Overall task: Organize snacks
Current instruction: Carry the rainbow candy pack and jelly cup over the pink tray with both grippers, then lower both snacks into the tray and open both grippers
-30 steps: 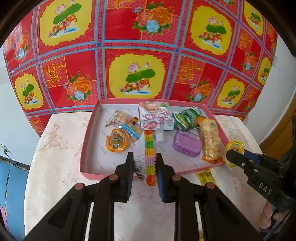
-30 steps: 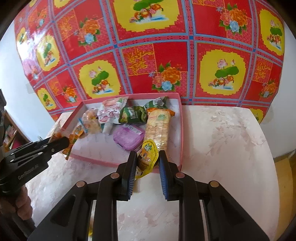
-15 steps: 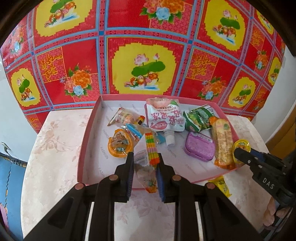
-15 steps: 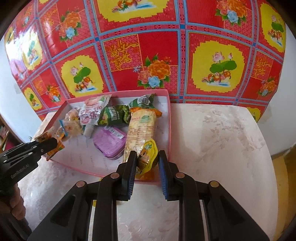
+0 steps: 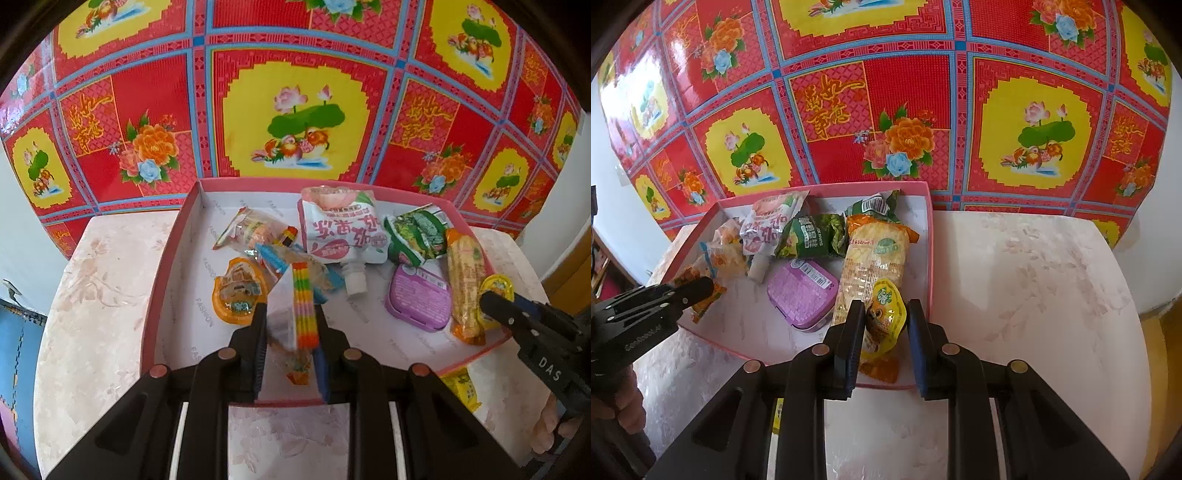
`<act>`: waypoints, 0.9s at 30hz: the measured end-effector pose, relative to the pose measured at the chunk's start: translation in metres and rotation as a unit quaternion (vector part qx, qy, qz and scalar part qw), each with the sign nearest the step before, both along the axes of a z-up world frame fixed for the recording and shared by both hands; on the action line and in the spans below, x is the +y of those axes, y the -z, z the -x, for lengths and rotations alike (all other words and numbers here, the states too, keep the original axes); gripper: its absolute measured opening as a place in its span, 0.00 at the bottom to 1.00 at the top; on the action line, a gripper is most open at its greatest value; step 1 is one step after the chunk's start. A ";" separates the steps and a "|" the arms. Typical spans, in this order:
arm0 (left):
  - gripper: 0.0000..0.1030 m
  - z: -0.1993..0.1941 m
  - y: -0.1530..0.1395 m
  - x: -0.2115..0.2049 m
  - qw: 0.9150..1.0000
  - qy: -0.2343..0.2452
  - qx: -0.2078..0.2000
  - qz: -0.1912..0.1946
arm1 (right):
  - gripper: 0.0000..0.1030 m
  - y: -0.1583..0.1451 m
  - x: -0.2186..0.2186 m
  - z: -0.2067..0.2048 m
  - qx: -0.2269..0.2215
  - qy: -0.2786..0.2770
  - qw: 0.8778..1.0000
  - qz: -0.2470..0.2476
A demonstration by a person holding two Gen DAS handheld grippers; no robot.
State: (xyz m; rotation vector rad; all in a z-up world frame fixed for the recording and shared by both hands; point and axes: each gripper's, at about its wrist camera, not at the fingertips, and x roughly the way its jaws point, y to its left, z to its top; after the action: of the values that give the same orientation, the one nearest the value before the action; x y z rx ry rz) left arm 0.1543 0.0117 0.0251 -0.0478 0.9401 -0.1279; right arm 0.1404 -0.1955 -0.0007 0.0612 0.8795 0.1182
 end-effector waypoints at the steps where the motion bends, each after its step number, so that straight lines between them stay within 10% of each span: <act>1: 0.22 -0.001 0.002 0.000 1.000 -0.001 0.003 0.000 | 0.24 0.000 0.000 0.000 -0.001 -0.001 1.000 0.000; 27: 0.26 -0.015 0.026 0.004 1.000 -0.010 0.017 0.007 | 0.24 0.001 0.002 -0.002 -0.005 -0.004 1.000 -0.004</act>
State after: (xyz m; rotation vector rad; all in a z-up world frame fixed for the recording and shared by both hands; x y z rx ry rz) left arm 0.1694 0.0152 -0.0011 -0.0732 0.9722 -0.1147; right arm 0.1425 -0.1940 -0.0022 0.0649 0.8693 0.1296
